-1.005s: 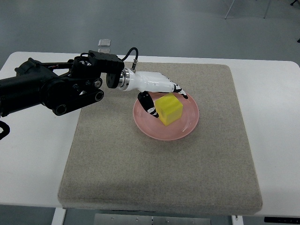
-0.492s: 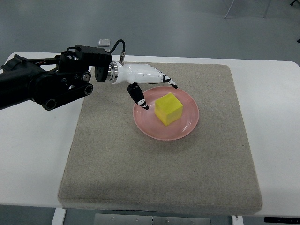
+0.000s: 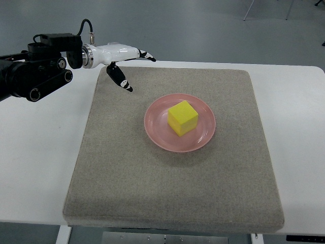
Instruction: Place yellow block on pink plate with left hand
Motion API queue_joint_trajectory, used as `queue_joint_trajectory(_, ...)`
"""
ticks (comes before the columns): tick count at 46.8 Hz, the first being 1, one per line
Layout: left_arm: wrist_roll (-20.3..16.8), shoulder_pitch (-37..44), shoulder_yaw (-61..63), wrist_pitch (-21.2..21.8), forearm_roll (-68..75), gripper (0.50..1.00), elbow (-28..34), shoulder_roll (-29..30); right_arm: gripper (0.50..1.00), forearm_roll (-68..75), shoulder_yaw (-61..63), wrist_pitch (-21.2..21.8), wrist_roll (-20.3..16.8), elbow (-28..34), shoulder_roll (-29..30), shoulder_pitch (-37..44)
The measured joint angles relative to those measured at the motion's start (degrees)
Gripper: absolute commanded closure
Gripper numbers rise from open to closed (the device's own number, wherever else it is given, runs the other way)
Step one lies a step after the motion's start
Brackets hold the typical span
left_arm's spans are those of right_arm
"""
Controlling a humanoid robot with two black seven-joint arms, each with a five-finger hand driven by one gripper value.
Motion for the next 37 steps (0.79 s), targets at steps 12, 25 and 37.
queue_joint_trajectory(12, 0.0, 1.55, -0.4, 4.47, -9.9, 0.534, 8.02, -0.86, 0.576, 0.0, 0.0, -0.02, 0.01, 0.0, 0.0, 0.01)
queue_joint_trajectory(25, 0.65, 3.53, -1.82, 7.11, -24.01, 0.534, 15.55, -4.01, 0.576, 0.0, 0.0, -0.02, 0.0, 0.0, 0.0, 0.0)
queue_joint_trajectory(37, 2.85, 3.7, -1.96, 7.07, -37.15, 0.534, 21.85, -6.71, 0.576, 0.0, 0.0, -0.02, 0.01, 0.0, 0.0, 0.0)
